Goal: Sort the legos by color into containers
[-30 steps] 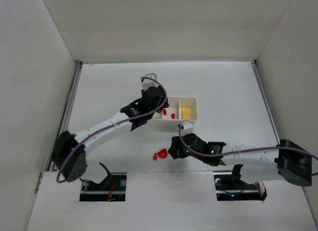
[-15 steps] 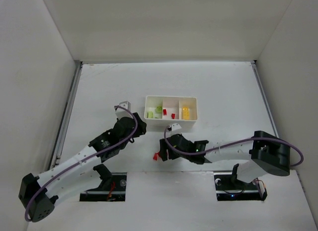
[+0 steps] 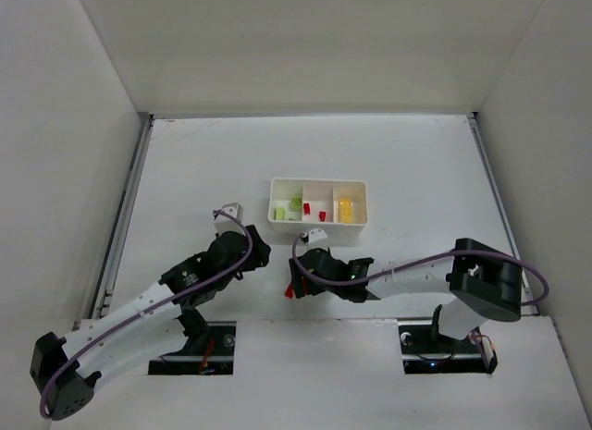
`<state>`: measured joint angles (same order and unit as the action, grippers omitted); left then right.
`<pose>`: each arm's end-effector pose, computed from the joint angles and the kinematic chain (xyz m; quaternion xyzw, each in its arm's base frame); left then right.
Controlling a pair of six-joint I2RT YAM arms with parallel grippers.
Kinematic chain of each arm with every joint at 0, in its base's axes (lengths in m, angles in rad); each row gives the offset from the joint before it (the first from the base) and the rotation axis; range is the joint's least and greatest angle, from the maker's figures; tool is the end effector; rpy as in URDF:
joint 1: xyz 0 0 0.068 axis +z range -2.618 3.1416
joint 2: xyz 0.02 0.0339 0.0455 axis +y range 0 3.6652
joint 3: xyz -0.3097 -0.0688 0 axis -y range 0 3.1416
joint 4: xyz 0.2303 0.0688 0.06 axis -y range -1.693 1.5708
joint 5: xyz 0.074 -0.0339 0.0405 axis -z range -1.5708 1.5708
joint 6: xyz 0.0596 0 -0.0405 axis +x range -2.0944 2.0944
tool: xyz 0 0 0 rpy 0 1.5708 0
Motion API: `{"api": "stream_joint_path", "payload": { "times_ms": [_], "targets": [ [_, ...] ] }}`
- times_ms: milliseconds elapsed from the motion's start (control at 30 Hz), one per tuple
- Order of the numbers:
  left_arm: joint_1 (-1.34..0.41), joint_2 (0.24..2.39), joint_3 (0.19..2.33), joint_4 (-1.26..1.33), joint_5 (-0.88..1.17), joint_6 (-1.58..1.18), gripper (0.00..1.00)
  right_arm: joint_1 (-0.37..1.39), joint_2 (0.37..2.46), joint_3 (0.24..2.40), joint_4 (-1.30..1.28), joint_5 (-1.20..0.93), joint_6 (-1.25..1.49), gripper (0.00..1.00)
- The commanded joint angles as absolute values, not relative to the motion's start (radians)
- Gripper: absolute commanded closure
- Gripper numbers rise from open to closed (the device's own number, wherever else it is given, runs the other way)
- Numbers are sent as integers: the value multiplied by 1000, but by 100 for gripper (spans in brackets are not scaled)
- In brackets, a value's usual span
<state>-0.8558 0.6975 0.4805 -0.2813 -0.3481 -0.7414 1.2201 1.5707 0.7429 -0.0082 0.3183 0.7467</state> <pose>0.1036 -0.0884 0.2593 -0.0399 0.8503 -0.2566 0.4577 0.1232 0.2824 0.1973 -0.1607 0.9091 0.2132 0.3197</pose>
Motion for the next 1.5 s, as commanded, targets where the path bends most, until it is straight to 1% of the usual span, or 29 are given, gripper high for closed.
{"api": "stream_joint_path", "payload": {
  "times_ms": [0,67,433,467,567,667,867,1000,1100,1300,1467],
  "targets": [
    [-857,707,472,-319,-373,-805,54,1237,1589,798,-80,393,724,30],
    [-860,713,472,-308,-373,-801,54,1240,1598,805,-109,417,716,32],
    [-854,729,471,-304,-331,-785,52,1254,1627,834,-185,442,689,32],
    [-857,729,468,-305,-330,-781,51,1257,1632,841,-193,442,689,34],
    [-846,719,448,-321,-330,-769,49,1263,1626,839,-195,451,698,44],
    [-840,701,442,-334,-316,-765,48,1263,1576,828,-198,471,713,52],
    [-860,712,443,-321,-275,-750,47,1254,1412,813,-204,465,704,54],
    [-889,755,445,-296,-245,-733,47,1190,1289,830,-206,428,652,53],
    [-918,788,442,-267,-236,-727,45,1080,1258,877,-193,407,582,53],
    [-1028,882,459,-183,-216,-704,41,898,1337,978,-114,376,488,52],
    [-1082,976,474,-152,-227,-689,40,815,1445,1061,-72,344,456,51]
  ]
}}
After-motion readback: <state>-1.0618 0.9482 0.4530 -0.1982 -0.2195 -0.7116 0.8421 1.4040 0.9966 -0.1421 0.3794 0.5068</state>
